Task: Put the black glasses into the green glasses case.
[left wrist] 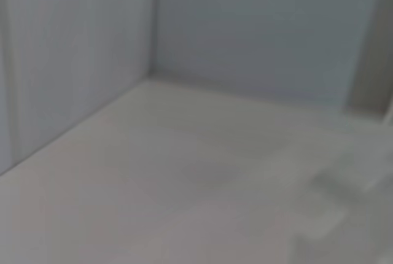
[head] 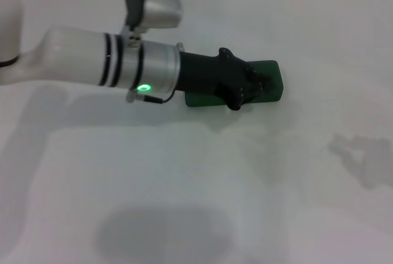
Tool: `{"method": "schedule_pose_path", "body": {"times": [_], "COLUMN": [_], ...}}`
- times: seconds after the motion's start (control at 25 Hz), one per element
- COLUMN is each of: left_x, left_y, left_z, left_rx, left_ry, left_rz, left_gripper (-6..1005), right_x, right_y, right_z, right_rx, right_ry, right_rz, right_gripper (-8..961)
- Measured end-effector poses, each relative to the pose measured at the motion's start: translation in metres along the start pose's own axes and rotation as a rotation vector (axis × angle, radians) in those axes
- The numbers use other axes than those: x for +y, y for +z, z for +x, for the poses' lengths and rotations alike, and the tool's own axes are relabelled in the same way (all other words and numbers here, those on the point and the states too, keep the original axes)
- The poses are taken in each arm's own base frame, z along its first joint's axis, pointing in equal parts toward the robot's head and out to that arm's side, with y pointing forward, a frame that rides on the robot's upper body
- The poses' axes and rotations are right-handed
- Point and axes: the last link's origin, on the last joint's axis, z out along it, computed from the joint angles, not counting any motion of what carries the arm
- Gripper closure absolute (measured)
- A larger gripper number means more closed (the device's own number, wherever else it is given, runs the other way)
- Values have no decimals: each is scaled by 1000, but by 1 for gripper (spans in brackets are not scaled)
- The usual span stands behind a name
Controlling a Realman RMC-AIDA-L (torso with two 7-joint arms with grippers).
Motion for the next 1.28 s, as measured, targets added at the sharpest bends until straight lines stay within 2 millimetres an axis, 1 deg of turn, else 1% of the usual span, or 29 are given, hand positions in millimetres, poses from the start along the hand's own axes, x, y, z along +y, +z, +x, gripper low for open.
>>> {"method": "schedule_pose_path", "body": {"times": [0.04, 0.12, 0.2, 0.24, 0.28, 0.36, 0.52, 0.56, 0.6, 0.76, 0.96, 1.12, 1.28], "left_x": [5, 16, 33, 39, 47, 57, 66, 68, 69, 73, 75, 77, 78], "left_y": [-5, -24, -49, -58, -70, -91, -127, -134, -140, -152, -154, -154, -154], "left_z": [2, 3, 3, 1, -1, -8, -22, -26, -30, -41, -46, -50, -52], "left_rx": [33, 125, 244, 279, 324, 358, 428, 442, 452, 442, 434, 420, 413], "left_ry": [-8, -4, 48, 61, 76, 69, 28, 20, 15, 5, 6, -4, 0], "left_rz": [-25, -77, -134, -148, -173, -219, -225, -212, -199, -172, -166, -170, -170], "left_gripper": [941, 932, 923, 919, 842, 689, 505, 459, 459, 457, 454, 454, 454], "right_x": [1, 4, 7, 9, 9, 11, 13, 14, 14, 17, 21, 23, 23], "right_y": [0, 5, 15, 21, 26, 38, 66, 73, 78, 96, 110, 121, 123], "right_z": [0, 1, 1, 0, -1, -2, -10, -12, -14, -20, -24, -27, -29], "right_rx": [8, 27, 50, 62, 70, 90, 119, 125, 131, 134, 121, 106, 90], "right_ry": [-11, -38, -65, -74, -78, -80, -94, -101, -106, -122, -129, -126, -127], "right_rz": [-10, -48, -109, -140, -163, -217, -320, -346, -366, -428, -472, -503, -501], "right_gripper": [795, 778, 747, 732, 716, 685, 623, 586, 548, 399, 166, 159, 155]}}
